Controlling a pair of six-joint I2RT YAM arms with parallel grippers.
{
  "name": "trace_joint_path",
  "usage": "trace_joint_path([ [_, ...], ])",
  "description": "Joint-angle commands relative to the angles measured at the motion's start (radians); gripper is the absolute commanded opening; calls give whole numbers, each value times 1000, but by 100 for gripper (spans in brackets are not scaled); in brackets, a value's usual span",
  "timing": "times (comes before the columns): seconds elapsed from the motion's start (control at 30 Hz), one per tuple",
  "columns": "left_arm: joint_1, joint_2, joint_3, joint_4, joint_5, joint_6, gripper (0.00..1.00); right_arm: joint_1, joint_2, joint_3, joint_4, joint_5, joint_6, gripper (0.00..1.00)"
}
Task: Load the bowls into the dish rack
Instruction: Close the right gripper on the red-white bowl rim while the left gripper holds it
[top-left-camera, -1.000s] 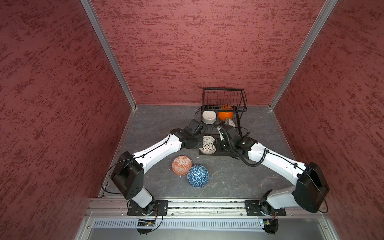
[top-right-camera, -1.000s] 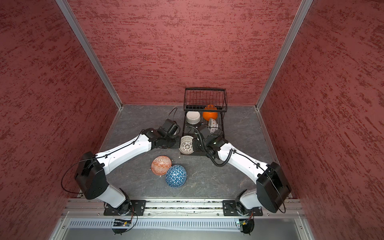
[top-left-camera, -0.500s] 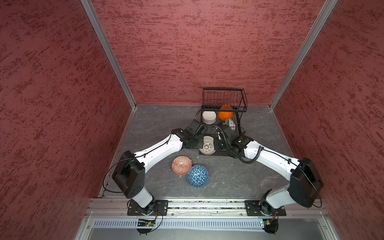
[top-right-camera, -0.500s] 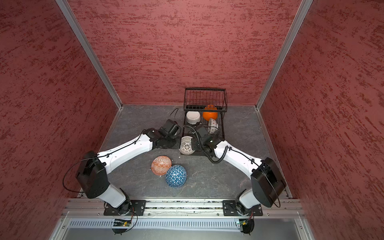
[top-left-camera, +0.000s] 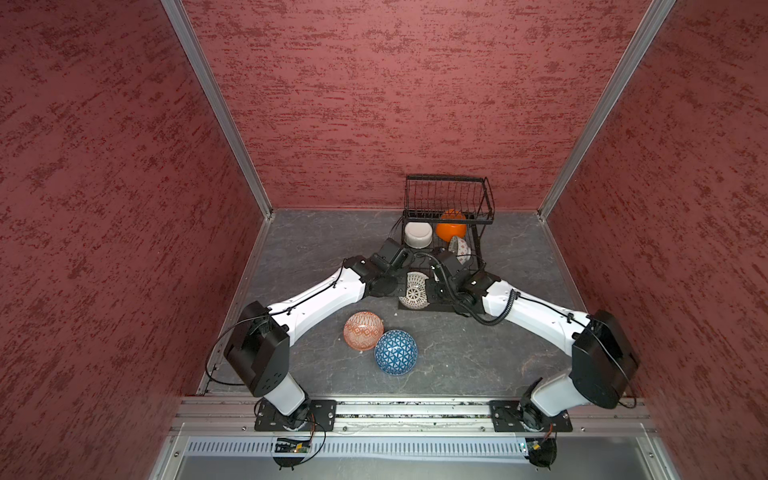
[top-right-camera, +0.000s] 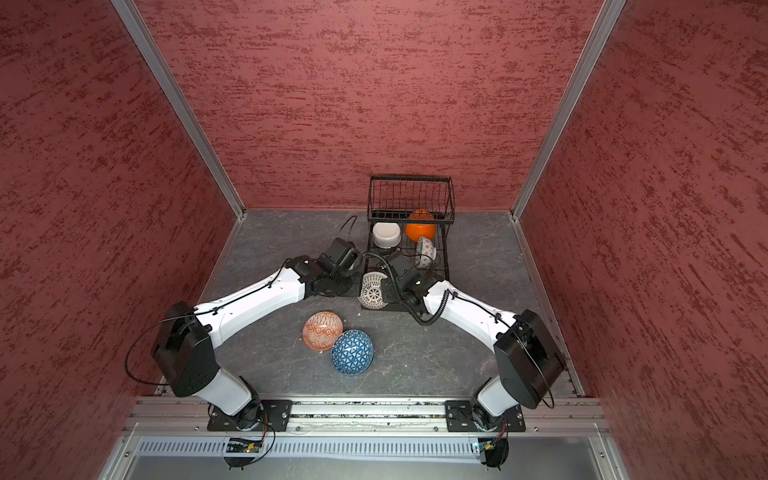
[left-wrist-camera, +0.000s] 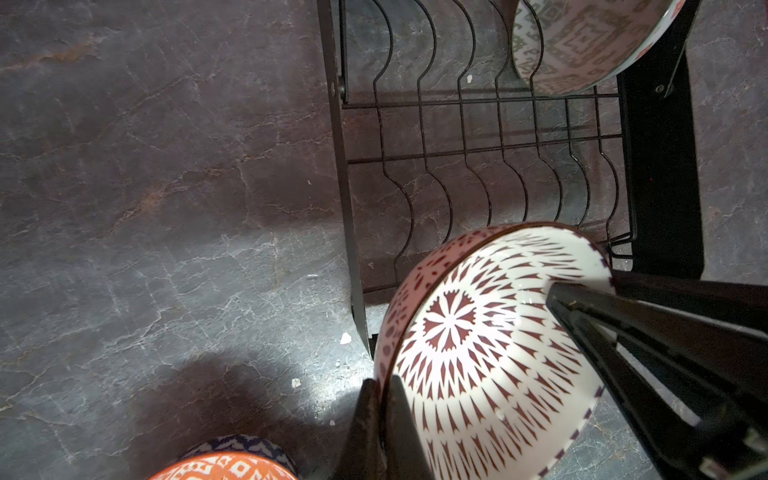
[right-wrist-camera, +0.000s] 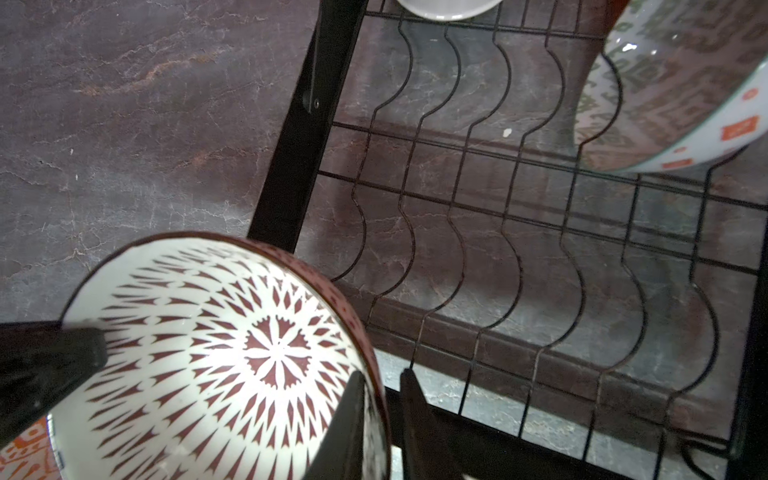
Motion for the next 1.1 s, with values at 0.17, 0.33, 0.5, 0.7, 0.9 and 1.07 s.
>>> trace_joint_path([
  [0.17, -4, -1, 29, 36, -3, 9, 0, 8, -1, 36, 5, 52, 8, 1],
  [0.33, -3, -11, 28, 43, -17, 5, 6, 8, -12, 41, -1, 81, 14, 0],
  [0.5, 13, -29, 32, 60, -6, 6, 59, 9, -26, 52, -3, 132, 19, 0],
  [0.7, 34, -72, 23, 76, -1, 17, 100, 9, -37, 76, -35, 263, 18, 0],
  [0.9, 52, -139, -35, 96, -17, 8, 100, 10, -20, 107, -55, 417, 4, 0],
  [1.07, 69, -199, -99, 119, -16, -4, 100, 10, 3, 105, 6, 529, -35, 0],
])
